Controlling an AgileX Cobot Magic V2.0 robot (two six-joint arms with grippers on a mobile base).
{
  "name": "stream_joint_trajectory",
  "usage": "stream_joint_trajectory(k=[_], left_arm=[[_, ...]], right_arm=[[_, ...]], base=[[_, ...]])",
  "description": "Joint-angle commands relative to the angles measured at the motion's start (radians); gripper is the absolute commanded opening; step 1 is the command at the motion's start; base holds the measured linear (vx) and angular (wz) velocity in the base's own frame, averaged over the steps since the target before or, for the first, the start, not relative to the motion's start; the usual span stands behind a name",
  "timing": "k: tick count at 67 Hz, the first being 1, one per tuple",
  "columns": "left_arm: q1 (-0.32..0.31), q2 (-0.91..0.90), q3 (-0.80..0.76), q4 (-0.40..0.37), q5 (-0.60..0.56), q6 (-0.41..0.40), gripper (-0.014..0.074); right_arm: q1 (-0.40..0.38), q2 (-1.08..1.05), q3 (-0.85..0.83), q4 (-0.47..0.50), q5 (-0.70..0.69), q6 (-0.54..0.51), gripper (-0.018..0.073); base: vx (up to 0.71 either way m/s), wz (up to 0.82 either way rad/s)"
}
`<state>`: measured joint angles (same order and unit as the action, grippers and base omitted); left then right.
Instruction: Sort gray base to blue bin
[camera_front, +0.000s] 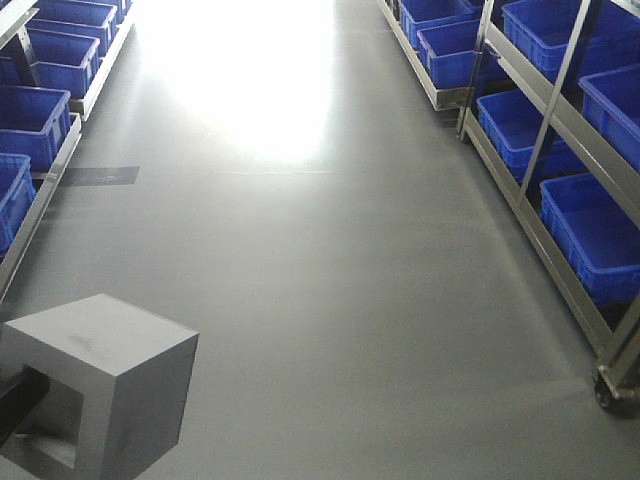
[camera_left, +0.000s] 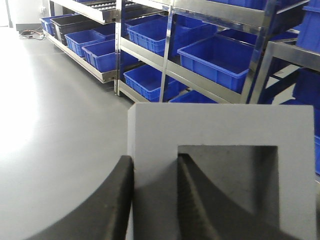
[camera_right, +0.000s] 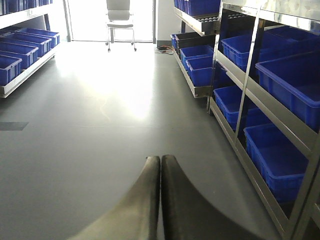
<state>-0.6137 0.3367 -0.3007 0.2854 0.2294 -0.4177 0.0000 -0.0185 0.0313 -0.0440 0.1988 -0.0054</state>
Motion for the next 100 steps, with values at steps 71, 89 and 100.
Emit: stream_joint_trajectory(k=[71,89,100], left_arm=[[-0.006,0.004,-0.033,-0.001,-0.104,-0.008,-0.0008],[-0.006,0.004,-0.033,-0.001,-0.104,-0.008,-0.0008],[-0.006,0.004,-0.033,-0.001,-0.104,-0.008,-0.0008]], right_arm=[[-0.005,-0.008,0.006,-0.008,-0.072,-0.007,-0.0005],[-0.005,-0.008,0.006,-0.008,-0.073,-0.007,-0.0005],[-0.005,-0.008,0.006,-0.008,-0.073,-0.007,-0.0005]], base=[[0.49,0.09],[0.49,0.03],[0.48,0.02]])
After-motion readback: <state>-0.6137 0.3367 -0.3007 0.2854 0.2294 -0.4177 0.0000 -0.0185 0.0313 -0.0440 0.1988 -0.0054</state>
